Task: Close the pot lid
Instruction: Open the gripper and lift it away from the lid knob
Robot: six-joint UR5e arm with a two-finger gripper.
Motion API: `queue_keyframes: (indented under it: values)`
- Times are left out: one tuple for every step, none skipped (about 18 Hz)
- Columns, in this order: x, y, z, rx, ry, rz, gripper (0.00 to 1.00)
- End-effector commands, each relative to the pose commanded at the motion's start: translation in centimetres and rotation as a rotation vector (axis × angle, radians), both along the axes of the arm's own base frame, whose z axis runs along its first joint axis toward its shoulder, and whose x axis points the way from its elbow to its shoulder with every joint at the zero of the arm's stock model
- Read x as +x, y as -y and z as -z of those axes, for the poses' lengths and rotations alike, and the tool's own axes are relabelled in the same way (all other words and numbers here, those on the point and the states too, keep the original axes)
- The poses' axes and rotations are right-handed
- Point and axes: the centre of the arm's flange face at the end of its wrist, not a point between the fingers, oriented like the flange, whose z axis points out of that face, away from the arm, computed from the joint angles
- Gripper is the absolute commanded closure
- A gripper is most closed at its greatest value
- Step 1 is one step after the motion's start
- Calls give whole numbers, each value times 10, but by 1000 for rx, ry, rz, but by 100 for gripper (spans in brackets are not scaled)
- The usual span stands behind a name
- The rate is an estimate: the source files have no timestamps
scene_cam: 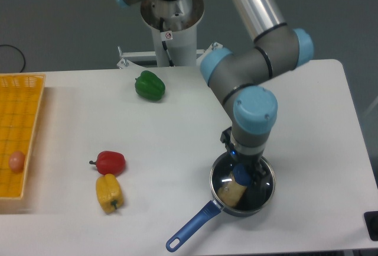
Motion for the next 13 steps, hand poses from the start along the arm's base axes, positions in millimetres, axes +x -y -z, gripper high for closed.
queue_keyframes:
  values:
    - [5,11,-2,-4,5,8,0]
    - [8,20,-6,-5,5,20,0]
    - [10,27,-7,-8,7,31,0]
    - [10,35,-5,-14,15,41,0]
    - [8,44,-9,-14,13,55,0]
    - [9,51,-12,-18,14,78,0]
    - [8,59,-16,-24,23,99,0]
    - [6,70,-21,-33,35,115,0]
    - [4,81,-24,-49,48,151,0]
    - [2,90,-25,-65,57,212,0]
    - [0,100,-30,-74,56,275,0]
    - [-3,111,-31,-74,61,317,0]
    - [-4,119,-27,-75,71,346,0]
